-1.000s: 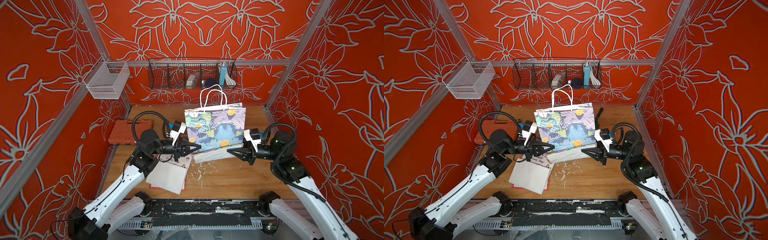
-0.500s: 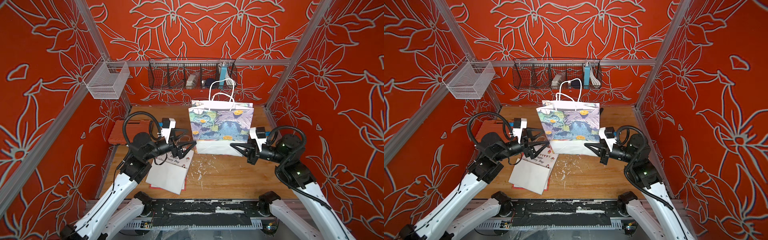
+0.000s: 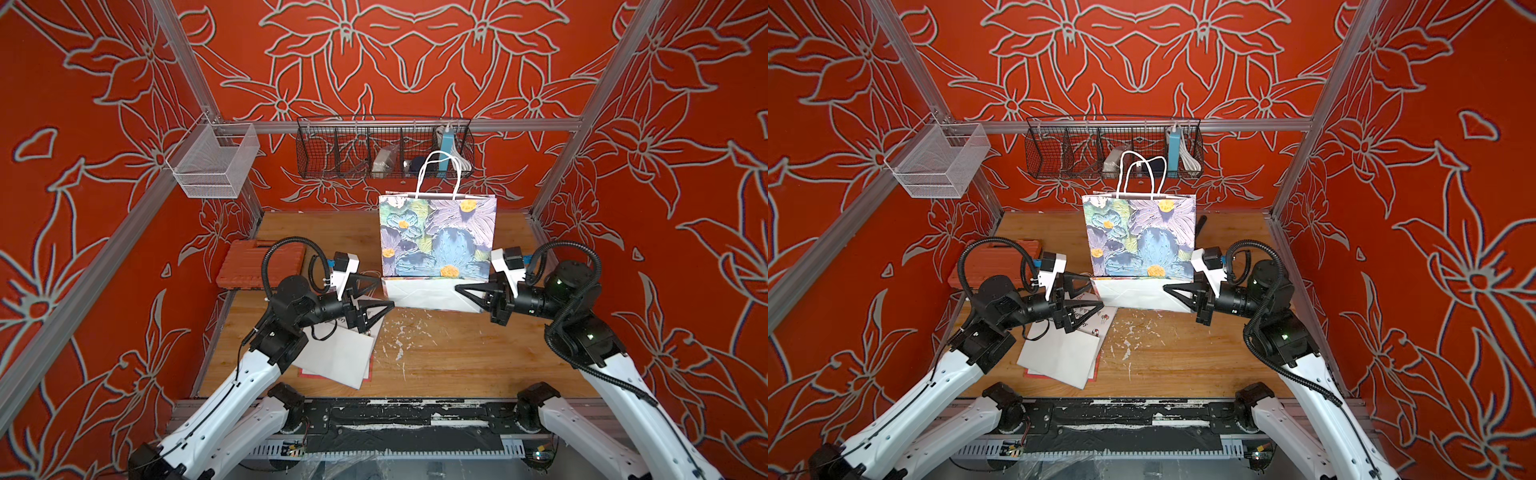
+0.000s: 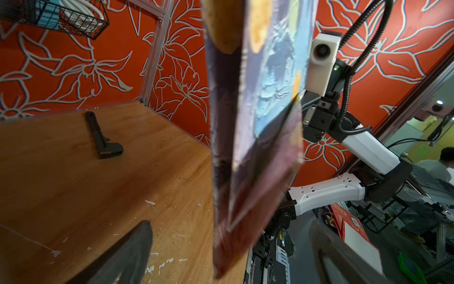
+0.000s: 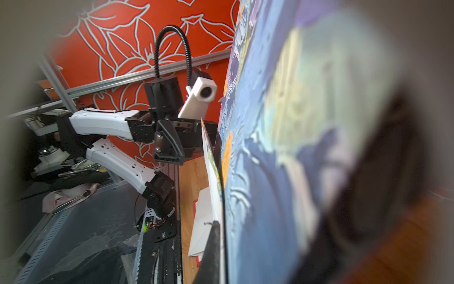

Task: Put away the paper bag
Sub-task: Press the paper bag.

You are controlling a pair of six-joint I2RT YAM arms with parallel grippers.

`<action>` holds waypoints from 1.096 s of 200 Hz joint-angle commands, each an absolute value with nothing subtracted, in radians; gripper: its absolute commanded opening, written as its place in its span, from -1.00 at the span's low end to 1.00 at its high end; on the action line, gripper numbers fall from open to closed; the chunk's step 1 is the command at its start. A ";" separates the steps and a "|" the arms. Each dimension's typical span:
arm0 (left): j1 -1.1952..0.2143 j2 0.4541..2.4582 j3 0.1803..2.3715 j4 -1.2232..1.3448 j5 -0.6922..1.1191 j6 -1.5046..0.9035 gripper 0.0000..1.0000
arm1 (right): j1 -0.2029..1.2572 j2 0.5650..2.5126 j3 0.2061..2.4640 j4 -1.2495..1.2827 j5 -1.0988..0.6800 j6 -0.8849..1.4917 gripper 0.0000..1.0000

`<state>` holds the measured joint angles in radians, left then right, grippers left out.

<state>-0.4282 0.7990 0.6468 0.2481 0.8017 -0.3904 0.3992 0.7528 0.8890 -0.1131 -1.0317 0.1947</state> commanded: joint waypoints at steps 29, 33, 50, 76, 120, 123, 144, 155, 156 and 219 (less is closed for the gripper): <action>-0.434 0.847 0.623 0.564 0.876 -0.539 0.70 | 0.483 0.757 0.879 0.029 -1.121 0.313 -1.00; -0.434 0.849 0.621 0.577 0.881 -0.547 0.60 | 0.483 0.759 0.878 0.031 -1.122 0.316 -1.00; -0.434 0.859 0.626 0.620 0.913 -0.577 0.32 | 0.483 0.771 0.866 0.057 -1.123 0.337 -1.00; -0.434 0.856 0.640 0.627 0.929 -0.577 0.15 | 0.484 0.814 0.882 0.062 -1.146 0.354 -1.00; -0.434 0.839 0.649 0.632 0.914 -0.563 -0.70 | 0.483 0.820 0.893 -0.011 -1.136 0.313 -1.00; -0.434 0.839 0.649 0.630 0.913 -0.562 -0.74 | 0.483 0.821 0.894 -0.015 -1.135 0.309 -1.00; -0.433 0.830 0.644 0.617 0.896 -0.557 -1.00 | 0.483 0.810 0.897 -0.043 -1.115 0.303 -1.00; -0.434 0.825 0.640 0.604 0.894 -0.553 -1.00 | 0.482 0.805 0.906 -0.067 -1.102 0.288 -0.52; -0.434 0.824 0.640 0.604 0.894 -0.552 -1.00 | 0.482 0.805 0.907 -0.069 -1.103 0.286 -0.49; -0.434 0.774 0.606 0.504 0.933 -0.502 -1.00 | 0.464 0.824 0.992 -0.118 -1.097 0.257 -0.93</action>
<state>-0.4355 0.8017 0.6189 0.5312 0.9104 -0.5343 0.4706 0.8204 0.9550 -0.1112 -1.0924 0.2691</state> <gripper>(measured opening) 0.047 0.109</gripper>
